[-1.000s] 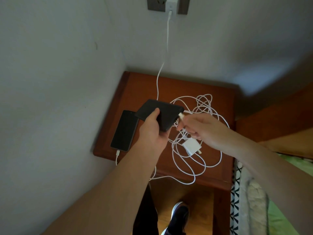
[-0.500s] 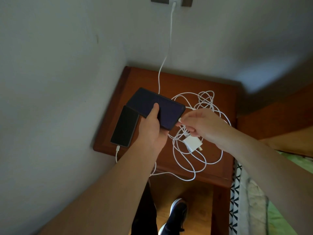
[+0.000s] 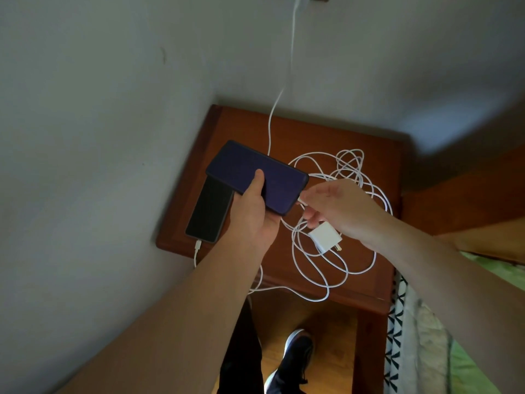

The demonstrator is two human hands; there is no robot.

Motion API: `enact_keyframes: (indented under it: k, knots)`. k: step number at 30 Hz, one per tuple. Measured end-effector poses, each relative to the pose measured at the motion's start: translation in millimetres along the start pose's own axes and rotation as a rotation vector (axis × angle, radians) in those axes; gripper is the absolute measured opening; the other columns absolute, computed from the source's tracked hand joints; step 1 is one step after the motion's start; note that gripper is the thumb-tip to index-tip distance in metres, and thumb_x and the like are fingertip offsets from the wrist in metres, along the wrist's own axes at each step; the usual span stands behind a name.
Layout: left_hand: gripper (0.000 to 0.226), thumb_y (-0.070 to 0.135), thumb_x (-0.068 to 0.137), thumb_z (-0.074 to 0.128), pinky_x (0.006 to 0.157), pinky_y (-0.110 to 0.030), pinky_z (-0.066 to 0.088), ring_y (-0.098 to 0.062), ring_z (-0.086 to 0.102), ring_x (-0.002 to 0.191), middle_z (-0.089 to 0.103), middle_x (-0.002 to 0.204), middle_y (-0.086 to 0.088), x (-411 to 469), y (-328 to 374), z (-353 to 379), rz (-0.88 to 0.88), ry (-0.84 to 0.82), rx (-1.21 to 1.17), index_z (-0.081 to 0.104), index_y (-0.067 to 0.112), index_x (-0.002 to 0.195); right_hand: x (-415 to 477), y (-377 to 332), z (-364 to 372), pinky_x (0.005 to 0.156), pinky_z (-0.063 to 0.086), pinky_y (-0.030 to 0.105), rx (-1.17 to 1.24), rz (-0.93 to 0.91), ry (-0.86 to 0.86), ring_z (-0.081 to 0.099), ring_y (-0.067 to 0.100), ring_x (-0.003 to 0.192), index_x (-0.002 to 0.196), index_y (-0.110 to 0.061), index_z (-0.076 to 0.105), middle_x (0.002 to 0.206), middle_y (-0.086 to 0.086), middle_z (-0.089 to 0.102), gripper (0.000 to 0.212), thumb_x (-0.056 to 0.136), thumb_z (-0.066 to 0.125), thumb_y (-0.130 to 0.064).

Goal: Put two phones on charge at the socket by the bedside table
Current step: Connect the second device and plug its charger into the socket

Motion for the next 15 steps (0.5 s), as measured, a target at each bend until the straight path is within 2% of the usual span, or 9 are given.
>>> enact_keyframes:
  k: [2, 3, 5, 6, 8, 10, 12, 13, 15]
  knots:
    - [0.041, 0.021, 0.096, 0.058, 0.071, -0.035, 0.059, -0.027, 0.067, 0.106, 0.066, 0.123, -0.014, 3, 0, -3, -0.017, 0.02, -0.007, 0.047, 0.016, 0.136, -3, 1, -8, 0.06, 0.038, 0.012, -0.136, -0.144, 0.16, 0.055, -0.005, 0.055, 0.079, -0.028, 0.06, 0.058, -0.023, 0.059, 0.021, 0.096, 0.05, -0.035]
    - [0.04, 0.02, 0.096, 0.059, 0.071, -0.035, 0.059, -0.027, 0.067, 0.105, 0.066, 0.123, -0.014, 4, 0, -6, -0.025, 0.031, -0.022, 0.047, 0.017, 0.135, -7, 4, -17, 0.06, 0.038, 0.009, -0.171, -0.246, 0.319, 0.055, -0.006, 0.062, 0.082, -0.026, 0.058, 0.066, -0.022, 0.059, 0.017, 0.097, 0.05, -0.032]
    - [0.038, 0.02, 0.096, 0.059, 0.069, -0.035, 0.058, -0.027, 0.067, 0.103, 0.067, 0.121, -0.013, 6, 2, -11, -0.039, 0.059, -0.052, 0.049, 0.016, 0.133, -19, 25, -33, 0.055, 0.037, 0.014, -0.174, -0.382, 0.571, 0.054, 0.008, 0.061, 0.078, -0.01, 0.059, 0.068, -0.003, 0.059, 0.021, 0.096, 0.052, -0.018]
    - [0.037, 0.021, 0.096, 0.06, 0.068, -0.034, 0.057, -0.026, 0.068, 0.1, 0.067, 0.119, -0.012, 8, 3, -13, -0.045, 0.075, -0.058, 0.05, 0.016, 0.131, -20, 43, -35, 0.051, 0.037, 0.019, -0.21, -0.366, 0.581, 0.051, 0.014, 0.054, 0.075, -0.005, 0.06, 0.063, 0.005, 0.058, 0.024, 0.095, 0.052, -0.014]
    - [0.03, 0.02, 0.096, 0.059, 0.064, -0.033, 0.056, -0.024, 0.068, 0.095, 0.068, 0.113, -0.011, 10, 5, -18, -0.046, 0.103, -0.064, 0.051, 0.018, 0.125, -15, 86, -24, 0.048, 0.039, 0.025, -0.376, -0.213, 0.433, 0.054, 0.018, 0.052, 0.077, -0.007, 0.064, 0.063, 0.005, 0.06, 0.021, 0.091, 0.055, -0.019]
    - [0.021, 0.02, 0.096, 0.059, 0.061, -0.033, 0.056, -0.024, 0.068, 0.092, 0.068, 0.109, -0.01, 12, 5, -21, -0.044, 0.121, -0.066, 0.052, 0.019, 0.116, -6, 121, -6, 0.059, 0.049, 0.026, -0.584, -0.037, 0.251, 0.062, 0.014, 0.073, 0.093, -0.015, 0.065, 0.086, -0.002, 0.065, 0.023, 0.088, 0.06, -0.037]
    - [0.019, 0.019, 0.096, 0.059, 0.062, -0.033, 0.056, -0.024, 0.068, 0.093, 0.069, 0.109, -0.011, 14, 5, -24, -0.043, 0.127, -0.061, 0.052, 0.019, 0.114, 6, 139, 9, 0.069, 0.052, 0.031, -0.66, 0.046, 0.19, 0.06, 0.013, 0.09, 0.109, -0.023, 0.061, 0.102, -0.005, 0.061, 0.044, 0.079, 0.064, -0.055]
    - [0.021, 0.019, 0.096, 0.059, 0.063, -0.033, 0.056, -0.023, 0.069, 0.093, 0.069, 0.11, -0.011, 15, 6, -25, -0.04, 0.125, -0.057, 0.052, 0.019, 0.115, 12, 140, 15, 0.071, 0.052, 0.031, -0.656, 0.072, 0.196, 0.059, 0.014, 0.093, 0.111, -0.023, 0.059, 0.104, -0.005, 0.059, 0.05, 0.075, 0.066, -0.058]
    - [0.024, 0.02, 0.097, 0.059, 0.063, -0.032, 0.056, -0.023, 0.069, 0.093, 0.069, 0.113, -0.011, 19, 7, -28, -0.028, 0.125, -0.046, 0.052, 0.018, 0.12, 21, 137, 22, 0.072, 0.049, 0.031, -0.667, 0.109, 0.225, 0.058, 0.016, 0.094, 0.111, -0.02, 0.058, 0.105, -0.002, 0.058, 0.05, 0.073, 0.07, -0.052]
Point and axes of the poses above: each hand's wrist, its own x-axis towards the middle knuckle, its own z-axis out of the palm, y = z × x, the point moved 3 cm from there along x, towards the middle knuckle
